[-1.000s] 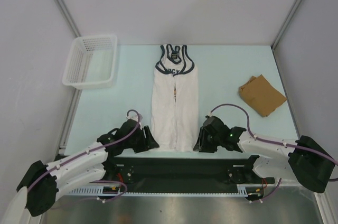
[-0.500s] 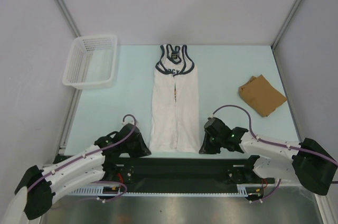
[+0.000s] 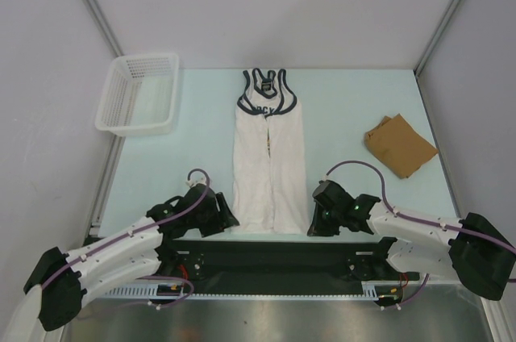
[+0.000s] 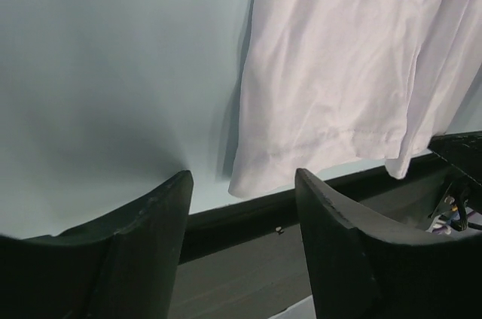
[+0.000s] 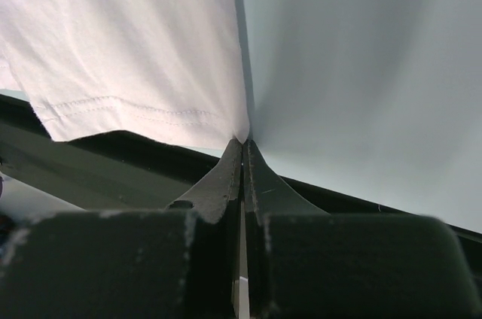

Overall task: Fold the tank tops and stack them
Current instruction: Fold the tank top

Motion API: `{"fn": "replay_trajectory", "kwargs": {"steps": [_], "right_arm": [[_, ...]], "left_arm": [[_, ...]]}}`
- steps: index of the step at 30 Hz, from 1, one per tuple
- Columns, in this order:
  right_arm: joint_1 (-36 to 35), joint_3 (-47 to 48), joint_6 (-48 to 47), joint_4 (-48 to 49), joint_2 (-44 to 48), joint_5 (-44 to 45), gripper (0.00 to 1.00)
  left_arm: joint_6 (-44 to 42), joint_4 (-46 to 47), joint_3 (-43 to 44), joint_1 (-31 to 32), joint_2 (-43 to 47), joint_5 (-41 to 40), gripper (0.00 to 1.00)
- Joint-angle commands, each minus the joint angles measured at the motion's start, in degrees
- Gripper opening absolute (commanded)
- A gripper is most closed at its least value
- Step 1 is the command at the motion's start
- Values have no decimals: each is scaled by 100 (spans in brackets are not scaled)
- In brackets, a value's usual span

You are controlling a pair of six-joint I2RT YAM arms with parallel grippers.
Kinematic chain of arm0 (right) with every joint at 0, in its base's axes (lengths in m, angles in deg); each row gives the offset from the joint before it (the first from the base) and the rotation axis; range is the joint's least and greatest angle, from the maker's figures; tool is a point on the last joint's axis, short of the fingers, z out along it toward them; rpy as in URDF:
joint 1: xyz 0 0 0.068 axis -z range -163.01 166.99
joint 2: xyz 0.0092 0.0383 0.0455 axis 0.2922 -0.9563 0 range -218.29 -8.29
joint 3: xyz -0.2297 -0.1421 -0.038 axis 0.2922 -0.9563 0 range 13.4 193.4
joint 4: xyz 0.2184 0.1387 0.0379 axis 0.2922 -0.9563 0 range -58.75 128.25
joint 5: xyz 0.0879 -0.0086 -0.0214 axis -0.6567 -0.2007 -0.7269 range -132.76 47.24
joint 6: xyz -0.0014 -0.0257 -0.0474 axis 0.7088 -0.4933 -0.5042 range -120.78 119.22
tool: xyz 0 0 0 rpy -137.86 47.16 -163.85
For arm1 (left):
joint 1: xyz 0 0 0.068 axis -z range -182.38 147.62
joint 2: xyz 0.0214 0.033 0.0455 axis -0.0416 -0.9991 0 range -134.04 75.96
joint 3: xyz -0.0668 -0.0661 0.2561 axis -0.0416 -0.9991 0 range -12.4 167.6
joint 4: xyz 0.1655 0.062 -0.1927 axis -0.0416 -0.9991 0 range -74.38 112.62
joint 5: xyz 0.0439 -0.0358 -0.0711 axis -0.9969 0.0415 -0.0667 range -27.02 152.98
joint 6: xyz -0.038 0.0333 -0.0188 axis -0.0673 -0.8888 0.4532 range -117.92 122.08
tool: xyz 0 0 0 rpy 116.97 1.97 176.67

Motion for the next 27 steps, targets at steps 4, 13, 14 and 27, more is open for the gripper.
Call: {"fn": "replay_trajectory", "kwargs": {"steps": [4,13,14,27], "right_arm": [[-33,218,-106,-205,-3,-1,0],[-33,377,-123,-512,225,95,0],[-42,420,-141,-565,260,113,0],[318,1747,-922,-645,-117,184,0]], "left_arm": [[-204,28,-368,27,-749,-209,57],[-283,-41,-237,36,-761,-321,0],[-291,-277,-184,36,-673,-367,0],[-511,-428,1204,27,-1014,-542,0]]}}
